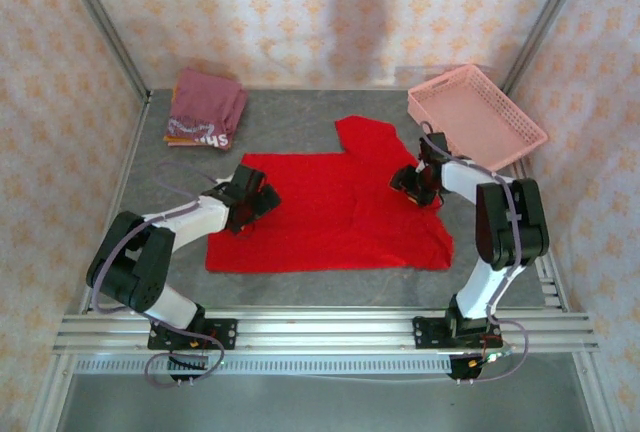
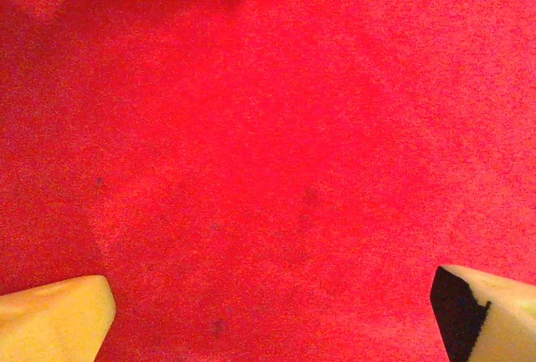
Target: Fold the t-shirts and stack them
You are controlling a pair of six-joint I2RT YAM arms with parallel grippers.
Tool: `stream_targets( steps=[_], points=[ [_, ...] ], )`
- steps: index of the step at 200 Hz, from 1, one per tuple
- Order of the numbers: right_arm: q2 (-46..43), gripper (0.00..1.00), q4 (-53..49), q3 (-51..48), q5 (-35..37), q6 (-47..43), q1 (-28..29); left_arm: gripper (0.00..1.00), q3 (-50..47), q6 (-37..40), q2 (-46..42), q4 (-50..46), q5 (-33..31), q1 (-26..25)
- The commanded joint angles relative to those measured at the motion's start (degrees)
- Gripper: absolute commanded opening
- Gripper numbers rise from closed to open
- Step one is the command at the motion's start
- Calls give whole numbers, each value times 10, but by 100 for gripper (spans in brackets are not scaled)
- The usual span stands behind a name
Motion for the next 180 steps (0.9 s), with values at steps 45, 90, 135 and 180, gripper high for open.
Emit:
stream_targets(
  steps=[45,90,135,180],
  points=[
    [-71,58,-7,-3,12,-16,-7,97,148,55,17,-180,-91,-14],
    [-97,57,4,1,-5,-3,-6,77,285,81,143,-217,-98,-23],
    [-110,57,-2,-16,-1,-7,-6,63,402,85,275,-236,-108,-23],
    [-115,57,9,-41,4,-6,-6,54,469,85,321,-268,-155,-22]
  ],
)
